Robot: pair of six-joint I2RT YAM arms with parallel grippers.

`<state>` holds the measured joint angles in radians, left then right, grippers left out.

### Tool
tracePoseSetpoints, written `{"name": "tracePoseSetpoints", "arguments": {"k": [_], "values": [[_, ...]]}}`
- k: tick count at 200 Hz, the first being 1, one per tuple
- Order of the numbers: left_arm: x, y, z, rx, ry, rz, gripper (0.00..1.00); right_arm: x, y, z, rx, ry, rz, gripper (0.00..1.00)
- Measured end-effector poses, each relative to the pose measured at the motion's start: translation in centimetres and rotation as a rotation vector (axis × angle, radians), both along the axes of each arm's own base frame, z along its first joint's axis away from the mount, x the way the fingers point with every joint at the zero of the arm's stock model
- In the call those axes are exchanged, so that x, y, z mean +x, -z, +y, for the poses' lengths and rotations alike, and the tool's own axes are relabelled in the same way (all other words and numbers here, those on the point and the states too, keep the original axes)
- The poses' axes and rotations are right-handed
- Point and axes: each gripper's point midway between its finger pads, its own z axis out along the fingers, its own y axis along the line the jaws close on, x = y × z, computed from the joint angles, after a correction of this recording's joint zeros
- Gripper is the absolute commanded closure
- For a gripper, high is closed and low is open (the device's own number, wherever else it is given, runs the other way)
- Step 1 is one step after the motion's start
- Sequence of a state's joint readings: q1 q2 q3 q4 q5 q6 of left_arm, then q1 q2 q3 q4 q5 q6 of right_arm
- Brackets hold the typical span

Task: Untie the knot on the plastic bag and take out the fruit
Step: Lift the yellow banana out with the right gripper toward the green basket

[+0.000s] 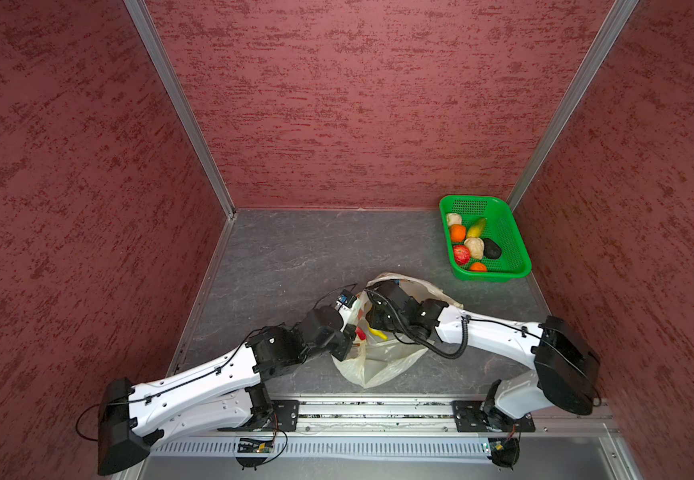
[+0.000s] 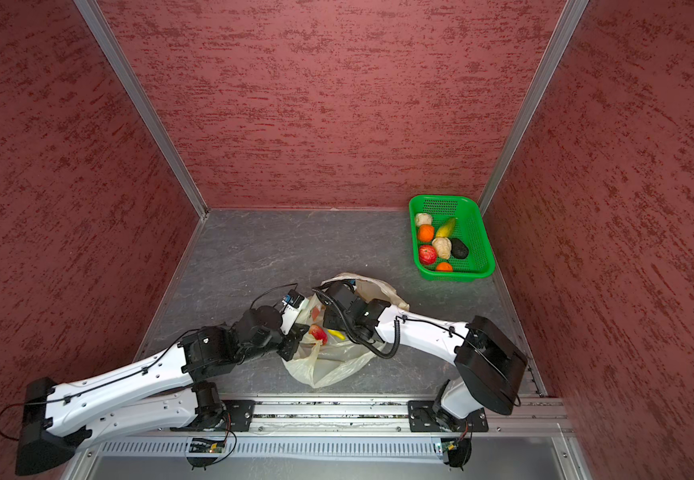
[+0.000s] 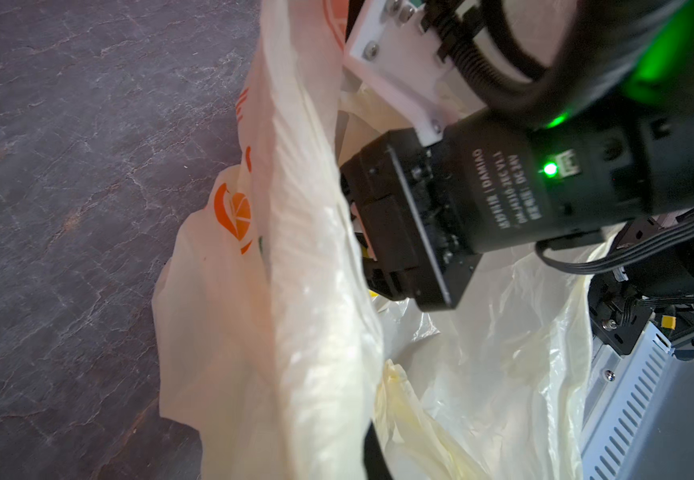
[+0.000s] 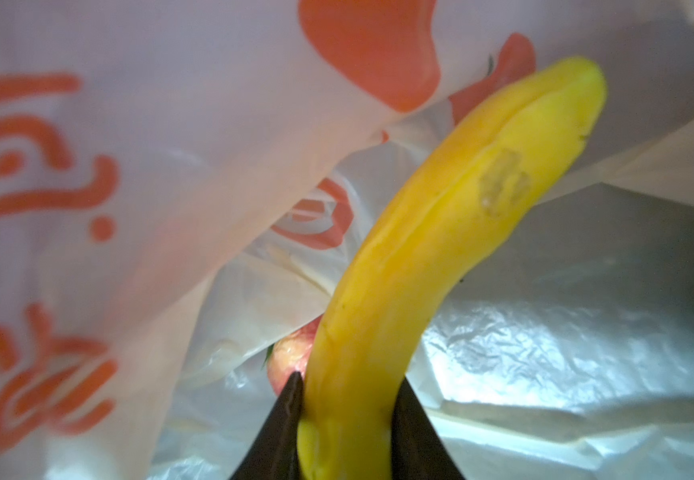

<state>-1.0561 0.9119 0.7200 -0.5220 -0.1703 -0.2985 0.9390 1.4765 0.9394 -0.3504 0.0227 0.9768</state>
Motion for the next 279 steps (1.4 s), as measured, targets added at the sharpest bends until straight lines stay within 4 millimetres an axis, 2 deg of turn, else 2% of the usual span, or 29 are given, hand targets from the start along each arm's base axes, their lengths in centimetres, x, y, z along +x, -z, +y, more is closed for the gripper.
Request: {"name": "tracePoseSetpoints", "arguments": {"k": [36,94,118,159,196,215,238,260,279], "values": [[0.4,0.0,0.3,0.007,-0.021,-0.008,1.00,-1.6,-3.8,0.0,0.087,-0.065,-0.018,0.82],[1.4,0.0,0.8,0.022,-0.060,-0.017,1.00,-4.4,-7.2,0.4,0.132,-0.167,-0.003,0.82],[1.8,0.0,1.0,0.033,-0.077,-0.018,1.00,-5.2,-9.8,0.5,0.168,-0.197,-0.019,0.83],[2.3,0.5,1.1,0.056,-0.095,-0.012,1.00,-5.8,-15.5,0.3,0.236,-0.231,-0.076,0.83],[2.4,0.6,1.2,0.063,-0.102,-0.014,1.00,-6.0,-18.6,-0.8,0.253,-0.229,-0.107,0.83],[2.5,0.6,1.2,0.063,-0.104,-0.015,1.00,-5.3,-20.0,-1.6,0.252,-0.208,-0.131,0.83],[2.5,0.5,1.2,0.064,-0.103,-0.015,1.00,-3.3,-22.2,-3.0,0.261,-0.160,-0.185,0.83],[2.5,0.4,1.2,0.063,-0.102,-0.016,1.00,-0.6,-24.6,-4.5,0.268,-0.100,-0.257,0.83],[2.5,0.3,1.1,0.063,-0.100,-0.018,1.00,2.0,-25.2,-6.7,0.254,-0.022,-0.299,0.83]]}}
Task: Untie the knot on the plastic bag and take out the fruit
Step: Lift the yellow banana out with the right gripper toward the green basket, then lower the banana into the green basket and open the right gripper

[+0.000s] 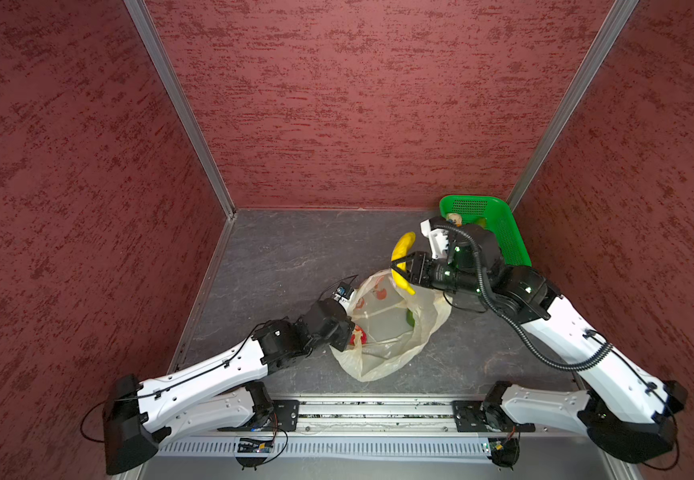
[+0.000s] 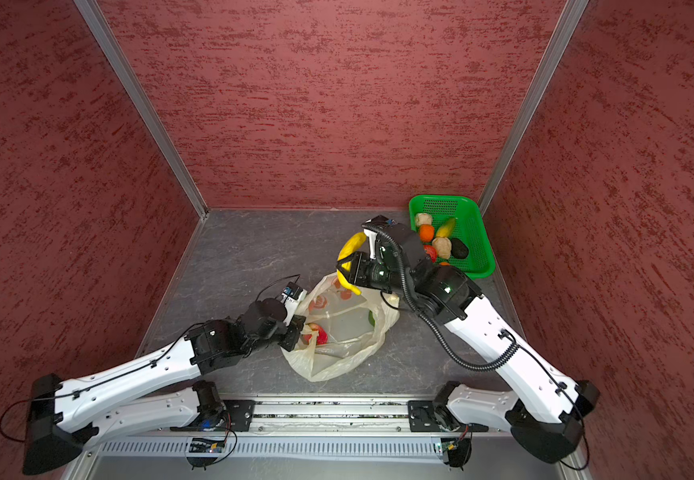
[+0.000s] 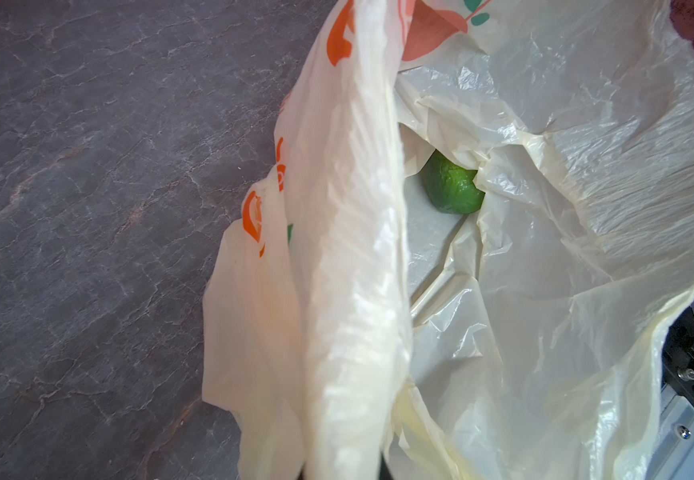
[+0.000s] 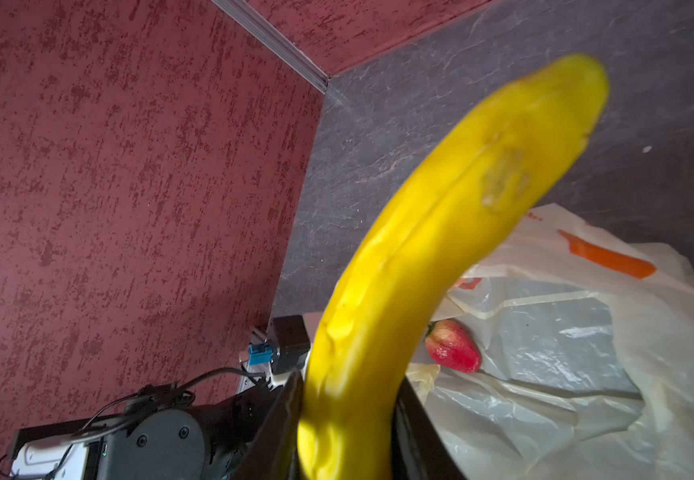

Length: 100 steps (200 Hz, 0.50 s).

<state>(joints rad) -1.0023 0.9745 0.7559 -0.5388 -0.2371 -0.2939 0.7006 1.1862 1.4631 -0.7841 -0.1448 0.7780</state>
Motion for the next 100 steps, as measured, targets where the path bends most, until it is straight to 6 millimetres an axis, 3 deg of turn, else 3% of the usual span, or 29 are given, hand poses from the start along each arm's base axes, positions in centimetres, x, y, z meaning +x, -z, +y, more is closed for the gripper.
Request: {"name": "tracePoseSetpoints", "arguments": {"k": [59,83,100], "values": [[0.0,-0.6,0.1,-0.015,0.002,-0.012,1.00,8.7,0.9,-11.3,-0.048,0.365,-0.053,0.83],[-0.1,-0.9,0.1,-0.023,0.003,-0.017,1.00,11.9,3.2,-15.8,-0.088,0.484,-0.043,0.82],[-0.2,-1.1,0.2,-0.028,0.003,-0.020,1.00,13.9,6.2,-18.4,-0.127,0.541,-0.006,0.82]]}}
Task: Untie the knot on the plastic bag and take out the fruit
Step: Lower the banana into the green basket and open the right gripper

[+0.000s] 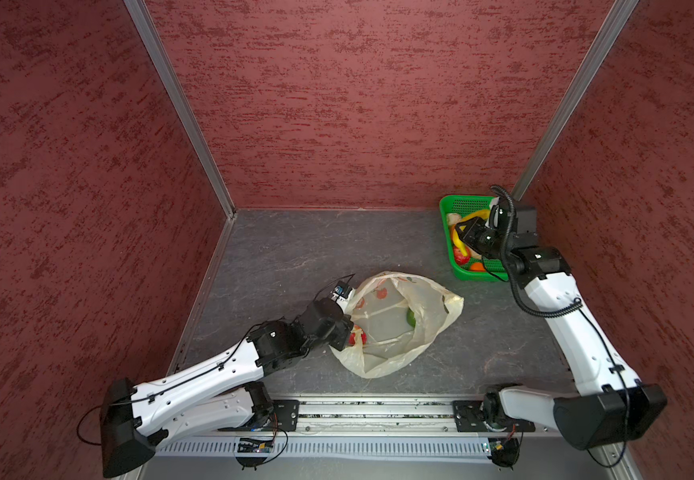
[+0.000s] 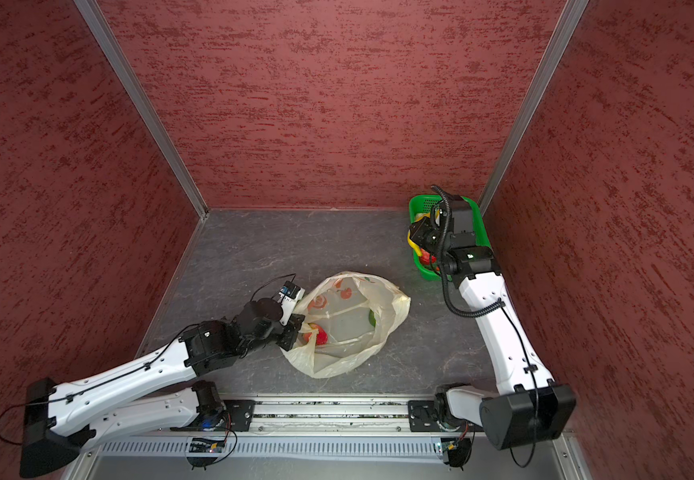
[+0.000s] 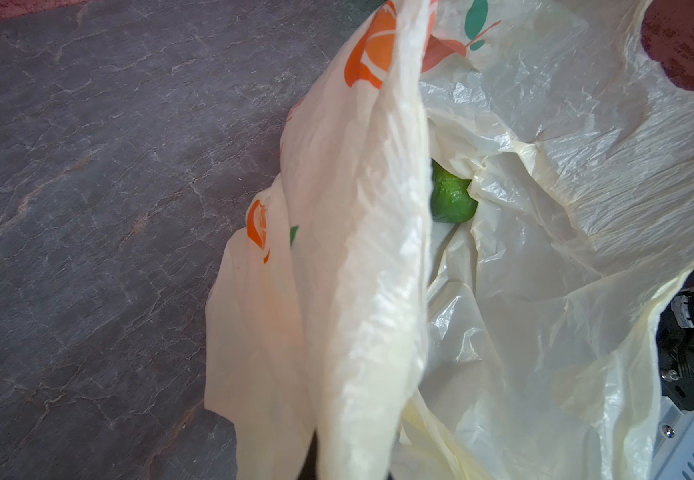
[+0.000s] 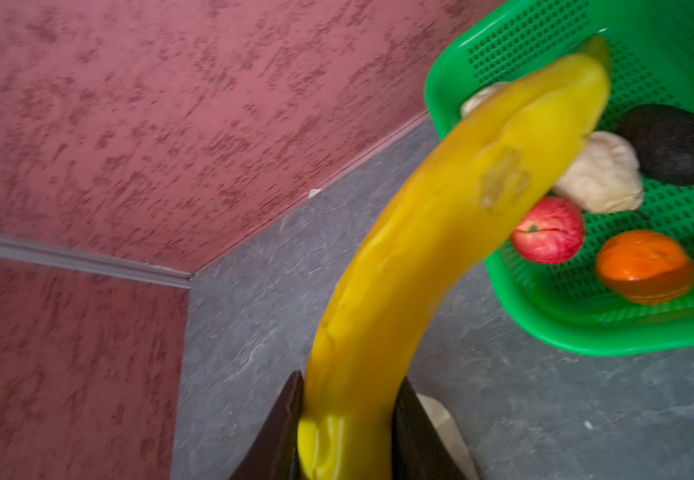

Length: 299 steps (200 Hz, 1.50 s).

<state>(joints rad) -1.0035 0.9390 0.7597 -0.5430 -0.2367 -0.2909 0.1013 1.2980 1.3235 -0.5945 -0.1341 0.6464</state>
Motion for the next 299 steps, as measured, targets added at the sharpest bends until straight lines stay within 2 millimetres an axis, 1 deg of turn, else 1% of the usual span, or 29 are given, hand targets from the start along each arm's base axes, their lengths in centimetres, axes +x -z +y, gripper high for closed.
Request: {"name": "tracePoseSetpoints", "arguments": {"k": [21,35,63,89,105,126,147,151,160,167,177,194,204,224,241,259,277,299], "values": [[-0.1,-0.2,0.0,-0.006,0.001,-0.004,1.00,2.0,4.7,-2.8,-0.035,0.058,0.079,0.82],[-0.1,-0.3,0.0,-0.008,0.002,-0.005,1.00,3.0,7.3,-4.5,-0.057,0.084,0.127,0.82],[-0.2,-0.3,0.0,-0.010,0.006,-0.007,1.00,5.0,11.3,-8.0,-0.100,0.144,0.188,0.82],[-0.3,-0.4,0.0,-0.012,0.009,-0.009,1.00,6.4,14.3,-11.0,-0.117,0.196,0.239,0.82],[-0.4,-0.6,0.1,-0.015,0.009,-0.012,1.00,7.3,15.7,-12.4,-0.116,0.220,0.260,0.82],[-0.4,-0.8,0.2,-0.017,0.008,-0.016,1.00,8.3,17.2,-13.7,-0.114,0.242,0.284,0.81],[-0.5,-0.8,0.3,-0.020,0.003,-0.015,1.00,9.3,18.3,-14.7,-0.130,0.259,0.302,0.75],[-0.5,-0.8,0.3,-0.020,0.003,-0.015,1.00,9.4,18.4,-14.9,-0.134,0.262,0.303,0.72],[-0.6,-0.8,0.3,-0.020,0.004,-0.015,1.00,9.7,18.7,-15.3,-0.142,0.274,0.309,0.57],[-0.6,-0.8,0.3,-0.020,0.004,-0.016,1.00,9.8,19.0,-15.5,-0.152,0.280,0.314,0.49],[-0.6,-0.8,0.2,-0.019,0.004,-0.017,1.00,9.7,19.1,-15.9,-0.168,0.291,0.319,0.40],[-0.6,-0.8,0.2,-0.017,0.003,-0.020,1.00,9.7,19.0,-16.4,-0.192,0.304,0.319,0.32],[-0.6,-0.9,0.3,-0.017,0.002,-0.021,1.00,9.7,19.0,-16.6,-0.200,0.313,0.319,0.29],[-0.6,-0.9,0.3,-0.016,0.001,-0.022,1.00,9.5,18.7,-16.7,-0.209,0.320,0.314,0.28],[-0.6,-0.9,0.3,-0.016,0.001,-0.022,1.00,9.2,17.9,-16.7,-0.212,0.320,0.298,0.27],[-0.6,-0.9,0.3,-0.016,0.002,-0.022,1.00,9.0,16.2,-16.6,-0.215,0.321,0.265,0.26],[-0.6,-0.9,0.3,-0.016,0.002,-0.022,1.00,8.8,14.1,-16.5,-0.214,0.323,0.220,0.23],[-0.6,-0.9,0.3,-0.016,0.003,-0.023,1.00,7.9,11.6,-15.5,-0.207,0.308,0.173,0.19]]}}
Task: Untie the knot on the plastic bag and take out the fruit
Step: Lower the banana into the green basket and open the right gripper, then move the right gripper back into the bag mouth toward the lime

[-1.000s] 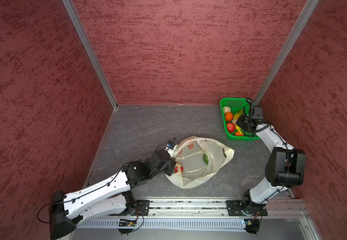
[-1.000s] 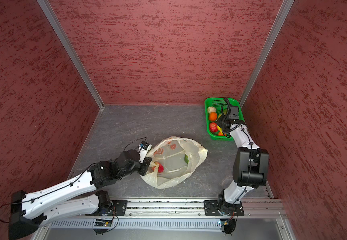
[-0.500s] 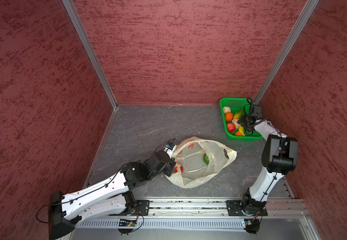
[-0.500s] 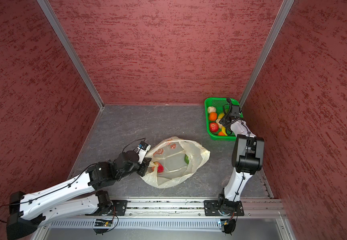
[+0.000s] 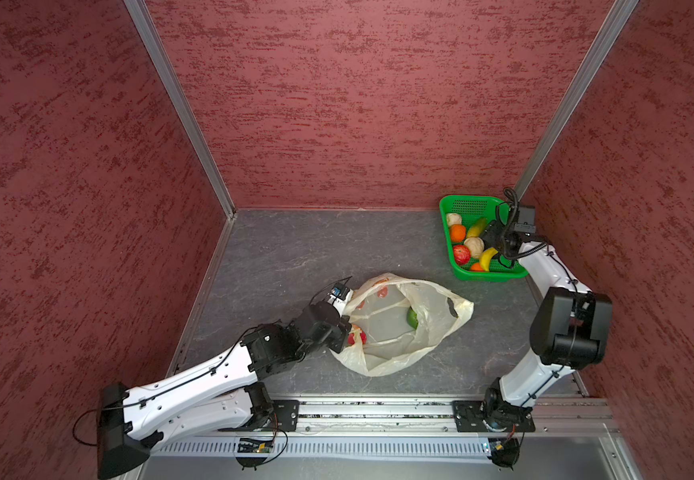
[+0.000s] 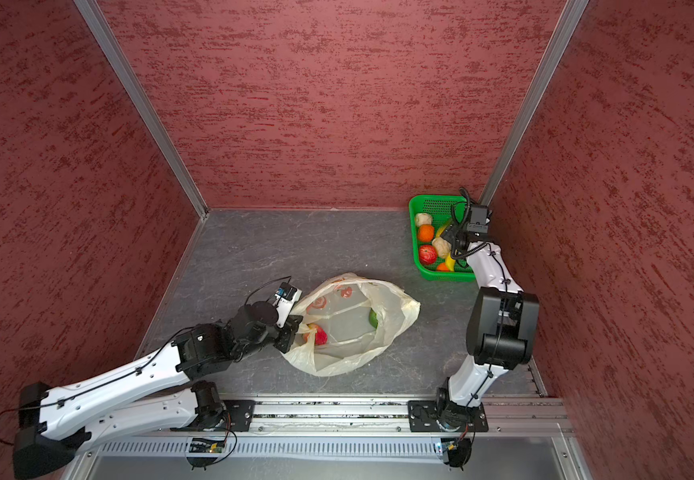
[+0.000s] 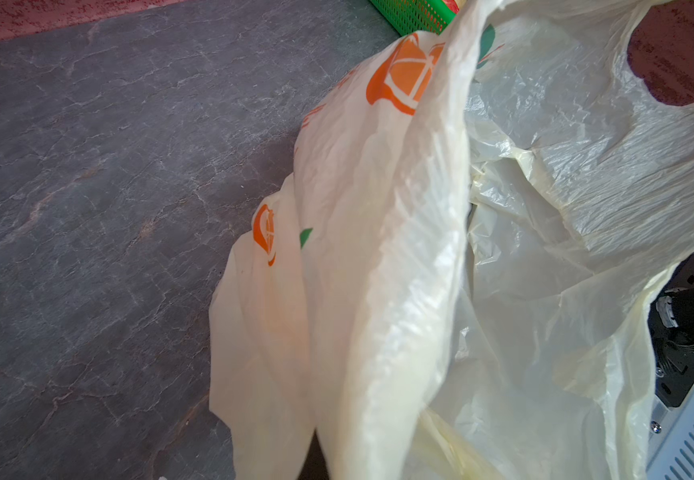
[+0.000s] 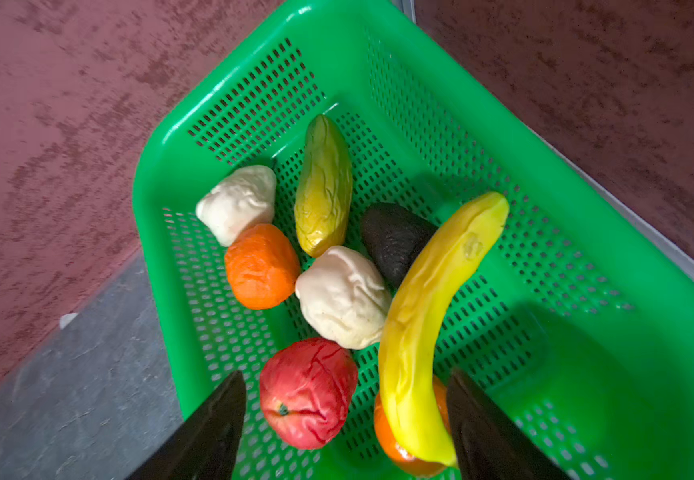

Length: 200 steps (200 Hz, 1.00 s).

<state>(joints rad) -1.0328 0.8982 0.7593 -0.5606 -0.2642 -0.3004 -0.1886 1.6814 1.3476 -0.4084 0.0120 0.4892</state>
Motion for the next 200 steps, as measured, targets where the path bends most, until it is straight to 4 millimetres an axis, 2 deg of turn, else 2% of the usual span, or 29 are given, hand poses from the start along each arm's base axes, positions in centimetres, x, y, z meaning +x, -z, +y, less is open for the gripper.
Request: {"name": "tracePoseSetpoints", "arguments": {"k": [21,41,75,119,165,200], "values": [[0.0,0.0,0.0,0.000,0.001,-0.001,1.00,-1.0,-2.1,1.4,0.007,-0.033,-0.031,0.16],[-0.1,0.0,-0.1,0.002,0.007,-0.002,1.00,-2.1,-4.1,4.2,0.019,-0.092,-0.056,0.15],[-0.1,-0.1,-0.3,0.004,0.020,-0.012,1.00,-5.3,-7.6,11.4,0.075,-0.245,-0.100,0.14],[-0.2,-0.7,-1.3,-0.009,0.049,-0.017,1.00,-11.1,-11.9,20.9,0.156,-0.471,-0.122,0.14],[-0.2,-1.2,-1.5,-0.028,0.053,-0.026,1.00,-17.7,-13.1,28.9,0.223,-0.691,-0.052,0.14],[-0.3,-1.8,-1.4,-0.042,0.056,-0.031,1.00,-22.8,-13.7,33.8,0.259,-0.842,0.000,0.15]]}}
